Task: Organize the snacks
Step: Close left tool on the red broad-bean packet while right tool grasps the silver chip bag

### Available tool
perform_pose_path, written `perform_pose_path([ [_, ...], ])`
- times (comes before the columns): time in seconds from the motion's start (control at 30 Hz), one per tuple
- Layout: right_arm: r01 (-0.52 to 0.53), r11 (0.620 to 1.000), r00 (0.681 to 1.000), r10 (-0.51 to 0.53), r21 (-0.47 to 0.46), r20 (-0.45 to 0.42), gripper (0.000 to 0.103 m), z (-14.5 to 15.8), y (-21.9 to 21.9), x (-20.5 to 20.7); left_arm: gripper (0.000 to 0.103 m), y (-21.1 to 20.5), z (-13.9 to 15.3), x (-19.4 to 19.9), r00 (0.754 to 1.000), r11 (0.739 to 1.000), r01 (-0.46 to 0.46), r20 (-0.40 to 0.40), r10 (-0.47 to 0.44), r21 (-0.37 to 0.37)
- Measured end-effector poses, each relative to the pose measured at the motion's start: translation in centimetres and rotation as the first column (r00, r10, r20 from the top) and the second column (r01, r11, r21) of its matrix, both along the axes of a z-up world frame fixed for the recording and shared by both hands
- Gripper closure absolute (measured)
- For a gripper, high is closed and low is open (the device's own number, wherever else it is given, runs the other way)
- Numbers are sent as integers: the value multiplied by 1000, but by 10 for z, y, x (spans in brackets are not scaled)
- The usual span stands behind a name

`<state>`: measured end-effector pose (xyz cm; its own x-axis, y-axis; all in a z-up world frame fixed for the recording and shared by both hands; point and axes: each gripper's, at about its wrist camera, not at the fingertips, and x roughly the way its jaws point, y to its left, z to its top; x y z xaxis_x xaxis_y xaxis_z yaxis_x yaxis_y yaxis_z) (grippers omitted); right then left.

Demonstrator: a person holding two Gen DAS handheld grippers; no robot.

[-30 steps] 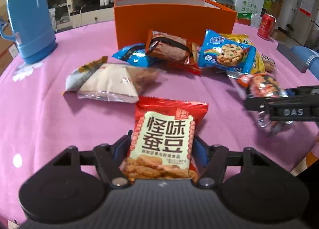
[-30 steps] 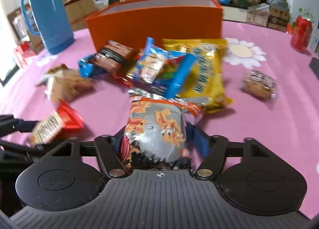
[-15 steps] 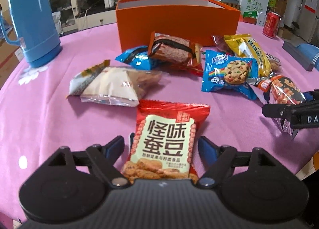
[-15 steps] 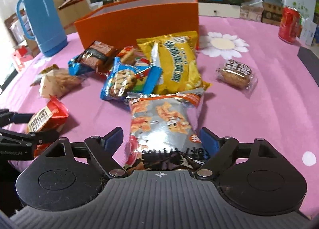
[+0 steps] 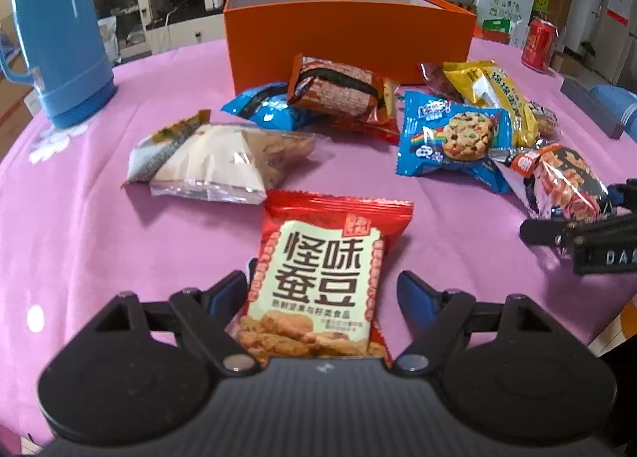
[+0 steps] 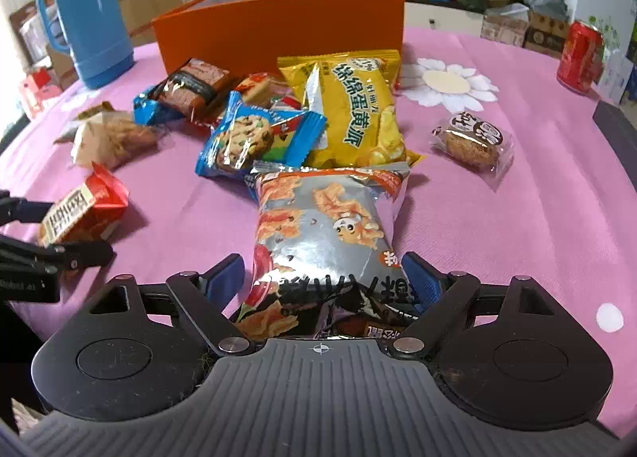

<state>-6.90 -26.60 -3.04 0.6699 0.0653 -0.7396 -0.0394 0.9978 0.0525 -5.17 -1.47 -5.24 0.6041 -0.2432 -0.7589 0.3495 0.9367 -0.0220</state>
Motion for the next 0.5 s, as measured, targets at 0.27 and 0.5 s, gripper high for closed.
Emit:
perform_pose_path([
  [0.27,-9,999,1000,11,-42,28,52,0,6,-2,45,0,1,-1,999,1000,2,38,-1,-12],
  [0.5,-16,1000,999,16,16,45,61,7,3,-19,48,9,7,-12,1000,999,-8,7,9,-36],
])
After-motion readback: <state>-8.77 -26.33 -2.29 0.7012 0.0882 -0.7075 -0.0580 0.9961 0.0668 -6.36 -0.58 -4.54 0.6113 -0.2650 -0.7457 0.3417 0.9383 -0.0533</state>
